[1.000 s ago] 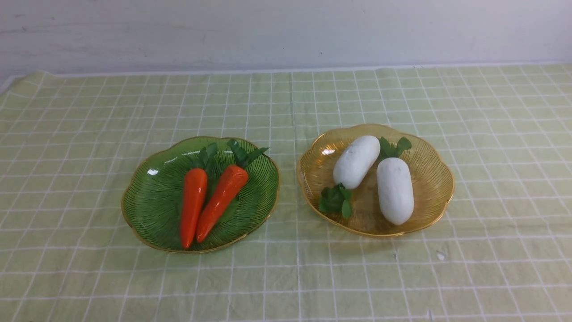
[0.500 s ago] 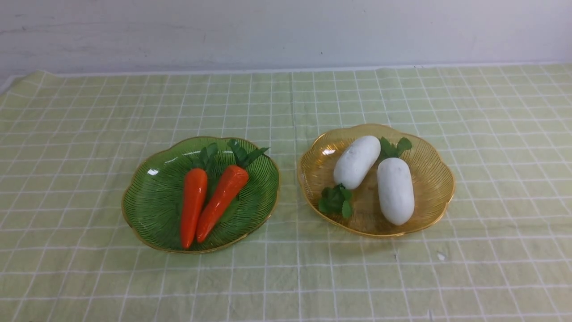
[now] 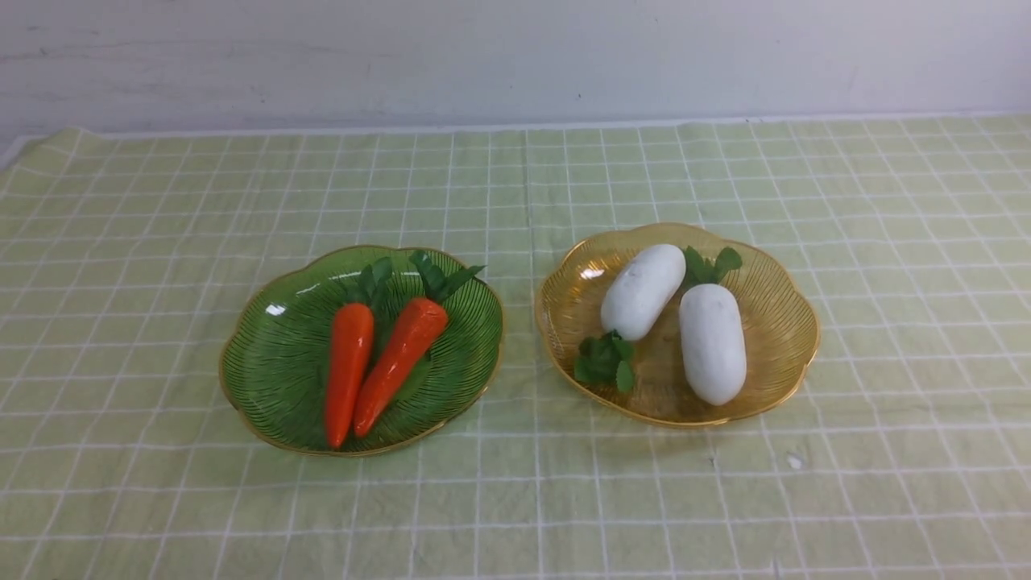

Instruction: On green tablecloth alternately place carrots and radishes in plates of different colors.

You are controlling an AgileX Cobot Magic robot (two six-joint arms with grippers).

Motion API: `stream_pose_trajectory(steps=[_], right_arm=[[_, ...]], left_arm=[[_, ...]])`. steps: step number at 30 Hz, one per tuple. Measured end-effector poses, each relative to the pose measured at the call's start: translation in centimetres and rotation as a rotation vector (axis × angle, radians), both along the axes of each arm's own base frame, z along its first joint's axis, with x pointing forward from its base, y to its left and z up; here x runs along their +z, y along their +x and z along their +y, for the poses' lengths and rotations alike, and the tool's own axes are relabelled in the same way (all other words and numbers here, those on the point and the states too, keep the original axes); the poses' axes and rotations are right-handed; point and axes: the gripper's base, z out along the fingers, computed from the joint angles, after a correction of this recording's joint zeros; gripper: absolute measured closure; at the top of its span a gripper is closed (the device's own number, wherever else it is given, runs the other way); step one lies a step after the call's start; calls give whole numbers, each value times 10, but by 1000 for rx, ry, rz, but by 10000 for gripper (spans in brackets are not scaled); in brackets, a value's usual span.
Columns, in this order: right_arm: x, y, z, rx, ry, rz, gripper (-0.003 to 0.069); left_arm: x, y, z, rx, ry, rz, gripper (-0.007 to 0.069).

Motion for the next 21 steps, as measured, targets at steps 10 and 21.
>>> stream_pose_trajectory(steps=[10,21], right_arm=[[-22,0,-2,-28,76,128,673],[-22,0,-2,-27,65,128,673]], left_arm=[[0,0,0,0,0,-1,632],[0,0,0,0,0,-1,632]])
